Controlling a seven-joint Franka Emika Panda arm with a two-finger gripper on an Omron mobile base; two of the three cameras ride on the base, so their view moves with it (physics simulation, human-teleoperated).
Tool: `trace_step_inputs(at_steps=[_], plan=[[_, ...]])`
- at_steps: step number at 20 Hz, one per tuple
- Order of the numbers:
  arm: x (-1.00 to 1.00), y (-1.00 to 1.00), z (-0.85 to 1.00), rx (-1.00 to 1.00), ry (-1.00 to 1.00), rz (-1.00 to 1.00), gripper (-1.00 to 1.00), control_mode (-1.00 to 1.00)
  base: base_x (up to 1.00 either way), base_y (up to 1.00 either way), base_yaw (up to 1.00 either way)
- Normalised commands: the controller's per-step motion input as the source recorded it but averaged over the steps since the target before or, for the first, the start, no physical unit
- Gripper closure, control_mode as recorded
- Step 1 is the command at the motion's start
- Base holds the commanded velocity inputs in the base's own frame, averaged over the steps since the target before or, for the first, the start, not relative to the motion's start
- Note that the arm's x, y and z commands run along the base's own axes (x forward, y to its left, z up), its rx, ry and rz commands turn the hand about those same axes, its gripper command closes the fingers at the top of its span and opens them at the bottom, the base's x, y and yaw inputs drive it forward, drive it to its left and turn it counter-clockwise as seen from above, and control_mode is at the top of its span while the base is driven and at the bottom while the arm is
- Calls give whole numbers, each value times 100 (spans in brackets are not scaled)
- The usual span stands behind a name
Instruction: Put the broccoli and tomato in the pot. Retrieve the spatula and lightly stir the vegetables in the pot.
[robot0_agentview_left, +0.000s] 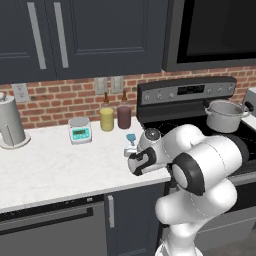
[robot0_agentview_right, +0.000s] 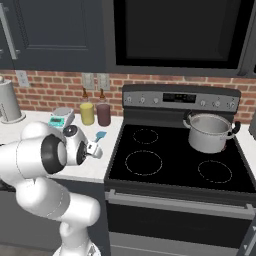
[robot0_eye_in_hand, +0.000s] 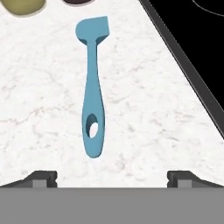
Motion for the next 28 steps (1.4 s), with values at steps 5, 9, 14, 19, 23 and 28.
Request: trace_step_inputs(at_steps=[5, 9, 14, 19, 23, 28], plan=[[33, 9, -18, 0, 4, 0, -100, -100, 0, 0, 0], [29, 11, -15, 0, 4, 0, -100, -100, 0, 0, 0], [22, 14, -21, 0, 4, 0, -100, -100, 0, 0, 0], [17, 11, -34, 0, 3, 0, -100, -100, 0, 0, 0], [9, 9, -40, 0, 1, 0, 100, -100, 0, 0, 0], [0, 0, -26, 0, 0, 0, 100, -100, 0, 0, 0]])
